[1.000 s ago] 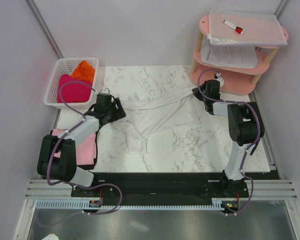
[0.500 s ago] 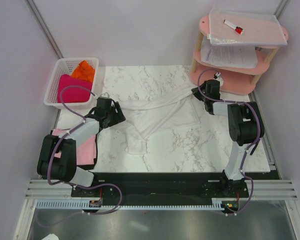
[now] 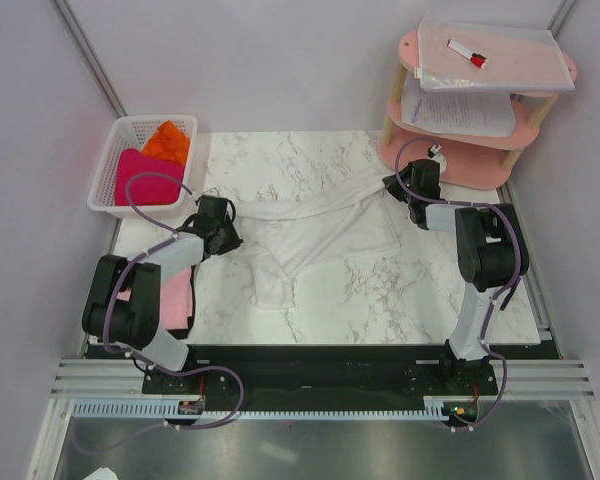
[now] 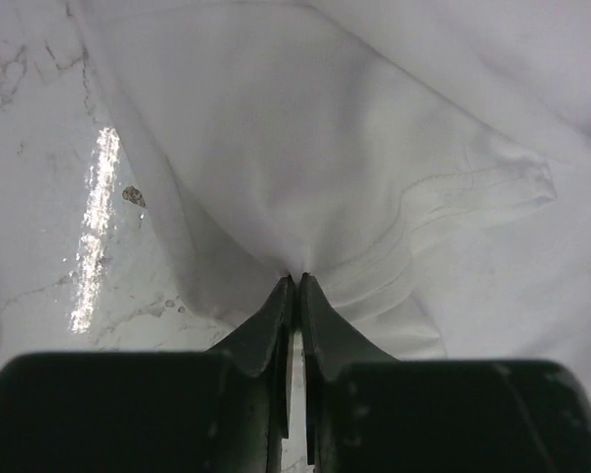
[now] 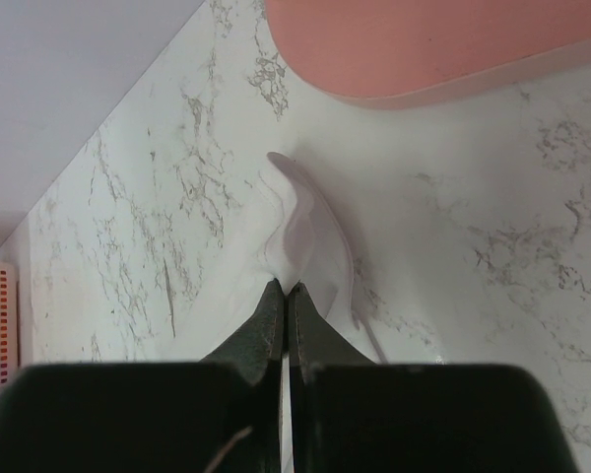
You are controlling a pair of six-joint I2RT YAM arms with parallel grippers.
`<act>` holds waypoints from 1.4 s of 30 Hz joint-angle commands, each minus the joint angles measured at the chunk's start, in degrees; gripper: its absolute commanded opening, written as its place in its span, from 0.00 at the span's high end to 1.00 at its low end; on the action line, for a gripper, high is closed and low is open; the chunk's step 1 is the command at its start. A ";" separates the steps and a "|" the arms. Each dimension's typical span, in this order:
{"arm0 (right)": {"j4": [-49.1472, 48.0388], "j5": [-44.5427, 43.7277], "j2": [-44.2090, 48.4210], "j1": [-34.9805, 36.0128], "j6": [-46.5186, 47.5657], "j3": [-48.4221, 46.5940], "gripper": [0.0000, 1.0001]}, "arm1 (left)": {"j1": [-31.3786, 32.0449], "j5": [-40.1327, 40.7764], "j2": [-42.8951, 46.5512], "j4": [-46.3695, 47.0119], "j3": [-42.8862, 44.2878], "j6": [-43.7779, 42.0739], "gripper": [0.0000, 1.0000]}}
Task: Fold and stack the t-shirts
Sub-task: Flatten out the tshirt
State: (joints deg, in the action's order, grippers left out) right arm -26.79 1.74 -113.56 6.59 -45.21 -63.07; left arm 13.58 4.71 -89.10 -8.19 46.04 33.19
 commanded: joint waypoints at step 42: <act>39.17 -1.12 70.82 2.37 19.72 -3.72 1.00 | -0.14 -7.61 49.63 -18.18 28.22 -12.71 0.98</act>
State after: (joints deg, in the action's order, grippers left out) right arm 4.25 2.42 -50.65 8.99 -29.32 -64.01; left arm 13.58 2.33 -43.79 -22.20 69.93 23.83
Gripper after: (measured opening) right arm 0.012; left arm 0.028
